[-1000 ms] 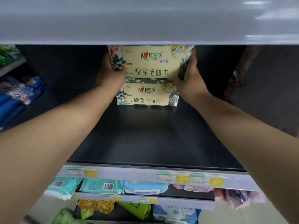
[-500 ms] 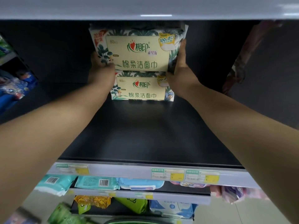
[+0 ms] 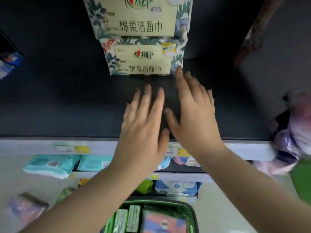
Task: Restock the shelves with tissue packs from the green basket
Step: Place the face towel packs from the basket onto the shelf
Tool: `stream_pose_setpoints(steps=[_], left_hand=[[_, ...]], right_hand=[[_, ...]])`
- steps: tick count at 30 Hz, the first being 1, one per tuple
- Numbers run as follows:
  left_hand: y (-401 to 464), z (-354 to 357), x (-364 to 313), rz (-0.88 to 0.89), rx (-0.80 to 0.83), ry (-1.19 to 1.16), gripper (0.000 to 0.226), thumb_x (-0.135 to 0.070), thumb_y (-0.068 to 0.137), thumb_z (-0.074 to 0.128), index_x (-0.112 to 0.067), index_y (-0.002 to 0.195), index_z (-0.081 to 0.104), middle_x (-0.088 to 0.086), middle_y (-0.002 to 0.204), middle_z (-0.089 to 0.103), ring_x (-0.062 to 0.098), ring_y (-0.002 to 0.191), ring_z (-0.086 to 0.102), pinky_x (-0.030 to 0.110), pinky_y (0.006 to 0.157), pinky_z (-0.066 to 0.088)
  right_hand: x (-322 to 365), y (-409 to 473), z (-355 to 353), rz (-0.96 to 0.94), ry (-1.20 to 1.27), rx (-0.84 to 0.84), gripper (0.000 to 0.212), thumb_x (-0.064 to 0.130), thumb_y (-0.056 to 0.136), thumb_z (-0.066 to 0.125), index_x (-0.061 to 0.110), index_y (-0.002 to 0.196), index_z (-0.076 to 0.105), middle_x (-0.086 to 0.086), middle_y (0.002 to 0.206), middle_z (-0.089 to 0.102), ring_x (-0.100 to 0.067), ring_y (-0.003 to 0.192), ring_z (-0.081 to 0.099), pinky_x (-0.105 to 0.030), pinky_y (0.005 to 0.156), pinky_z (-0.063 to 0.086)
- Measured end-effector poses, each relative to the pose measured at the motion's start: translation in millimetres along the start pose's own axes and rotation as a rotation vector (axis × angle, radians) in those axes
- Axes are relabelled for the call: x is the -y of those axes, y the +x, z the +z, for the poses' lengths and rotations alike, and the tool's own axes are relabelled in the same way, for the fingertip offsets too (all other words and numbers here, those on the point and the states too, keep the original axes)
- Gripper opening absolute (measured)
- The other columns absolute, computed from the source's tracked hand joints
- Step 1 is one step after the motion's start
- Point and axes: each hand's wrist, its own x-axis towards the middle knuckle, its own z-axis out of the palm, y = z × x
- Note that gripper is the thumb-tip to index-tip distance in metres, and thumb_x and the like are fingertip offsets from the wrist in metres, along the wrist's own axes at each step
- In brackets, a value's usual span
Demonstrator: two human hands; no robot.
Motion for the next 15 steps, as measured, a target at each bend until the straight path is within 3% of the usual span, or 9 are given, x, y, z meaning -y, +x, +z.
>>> stream_pose_setpoints(steps=[2,4,8,12,15], left_hand=[[-36.6,13.3,-5.8,0.097,0.006,-0.006,0.069,-0.031,0.085,0.038,-0.016,0.147,0.012,0.013,0.154,0.015,0.031,0.142,0.011,0.047,0.116,0.011],[-67.9,24.4,-6.9,0.166,0.025,0.034,0.067,-0.030,0.085,0.039,-0.018,0.145,0.013,0.012,0.153,0.015,0.032,0.142,0.010,0.047,0.115,0.009],[-121.1,42.3,-9.6,0.206,0.159,0.055,0.062,-0.029,0.087,0.035,-0.017,0.143,0.013,0.011,0.152,0.018,0.033,0.140,0.014,0.048,0.113,0.009],[-172.8,73.9,-2.2,0.133,0.355,0.021,0.064,-0.032,0.085,0.036,-0.014,0.145,0.021,0.014,0.151,0.027,0.032,0.139,0.020,0.043,0.112,0.013],[-212.0,111.6,14.6,-0.005,0.579,0.061,0.061,-0.037,0.085,0.035,-0.010,0.140,0.033,0.015,0.143,0.041,0.034,0.132,0.039,0.042,0.112,0.025]], right_hand=[[-0.1,-38.1,6.3,-0.031,0.045,-0.062,0.069,0.025,0.082,0.048,0.015,0.146,0.024,-0.013,0.146,0.038,-0.029,0.136,0.033,-0.050,0.111,0.024],[-4.5,-74.5,9.4,-0.029,0.099,-0.057,0.067,0.025,0.082,0.044,0.014,0.145,0.024,-0.013,0.146,0.038,-0.027,0.136,0.032,-0.037,0.113,0.021],[-15.0,-141.9,8.8,0.021,0.207,-0.061,0.063,0.020,0.082,0.045,0.012,0.141,0.026,-0.006,0.144,0.039,-0.019,0.134,0.031,-0.024,0.110,0.025],[-36.6,-202.1,34.2,0.142,0.205,0.034,0.061,0.014,0.082,0.050,0.011,0.139,0.029,-0.002,0.137,0.042,-0.020,0.129,0.036,-0.020,0.107,0.025],[-61.0,-251.1,66.3,0.326,0.187,0.227,0.067,0.006,0.080,0.057,0.013,0.142,0.034,-0.006,0.140,0.047,-0.024,0.128,0.042,-0.020,0.105,0.029]])
